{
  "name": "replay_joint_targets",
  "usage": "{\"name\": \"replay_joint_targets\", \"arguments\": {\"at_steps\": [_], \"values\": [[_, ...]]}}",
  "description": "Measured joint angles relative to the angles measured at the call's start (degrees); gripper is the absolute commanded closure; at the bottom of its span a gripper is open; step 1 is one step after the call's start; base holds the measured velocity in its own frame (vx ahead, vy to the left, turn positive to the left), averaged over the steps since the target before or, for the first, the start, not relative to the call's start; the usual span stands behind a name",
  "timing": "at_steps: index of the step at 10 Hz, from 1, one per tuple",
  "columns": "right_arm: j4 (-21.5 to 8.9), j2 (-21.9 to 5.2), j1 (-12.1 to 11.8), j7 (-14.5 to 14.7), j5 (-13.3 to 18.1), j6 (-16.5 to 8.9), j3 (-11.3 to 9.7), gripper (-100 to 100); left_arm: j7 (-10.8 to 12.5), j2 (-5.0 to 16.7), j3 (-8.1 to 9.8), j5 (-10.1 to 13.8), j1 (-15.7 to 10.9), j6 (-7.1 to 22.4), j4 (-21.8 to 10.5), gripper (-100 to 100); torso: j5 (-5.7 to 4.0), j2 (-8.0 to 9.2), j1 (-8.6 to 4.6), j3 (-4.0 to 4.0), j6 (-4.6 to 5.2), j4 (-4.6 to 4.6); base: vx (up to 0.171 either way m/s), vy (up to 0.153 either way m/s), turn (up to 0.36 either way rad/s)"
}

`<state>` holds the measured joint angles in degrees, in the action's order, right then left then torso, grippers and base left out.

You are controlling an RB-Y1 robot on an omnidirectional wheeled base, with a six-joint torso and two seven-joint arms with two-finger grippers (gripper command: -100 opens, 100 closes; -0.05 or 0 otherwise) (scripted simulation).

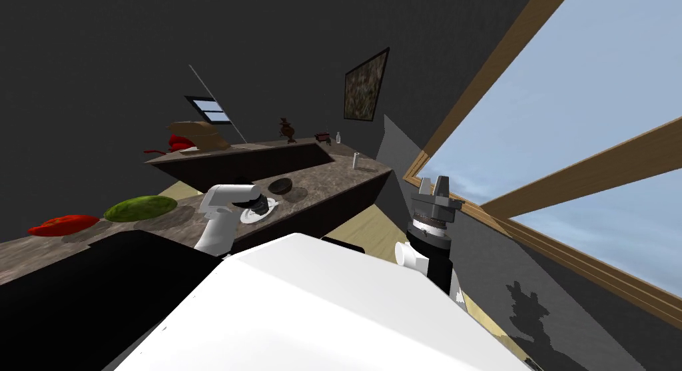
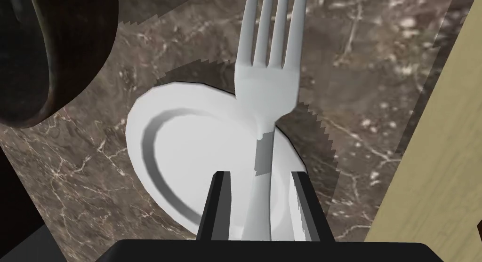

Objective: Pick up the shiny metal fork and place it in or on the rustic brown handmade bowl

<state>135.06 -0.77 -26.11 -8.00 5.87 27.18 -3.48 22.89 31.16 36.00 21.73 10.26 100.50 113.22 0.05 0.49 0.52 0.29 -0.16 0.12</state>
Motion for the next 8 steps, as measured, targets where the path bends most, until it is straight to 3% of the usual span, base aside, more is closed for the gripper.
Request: {"name": "replay_joint_targets", "arguments": {"at_steps": [4,8], "values": [[0.0,0.0,0.0,0.0,0.0,0.0,0.0,0,-1.7,4.6,1.26,2.0,-1.7,0.1,-4.3,100,-0.03,-0.27,-0.17,-0.15,0.1,-0.05,-0.001,0.034,0.075],[0.0,0.0,0.0,0.0,0.0,0.0,0.0,0,-4.2,9.4,2.58,4.0,-3.9,0.3,-10.0,100,-0.07,-0.56,-0.38,-0.32,0.22,-0.12,0.052,-0.005,-0.014]]}}
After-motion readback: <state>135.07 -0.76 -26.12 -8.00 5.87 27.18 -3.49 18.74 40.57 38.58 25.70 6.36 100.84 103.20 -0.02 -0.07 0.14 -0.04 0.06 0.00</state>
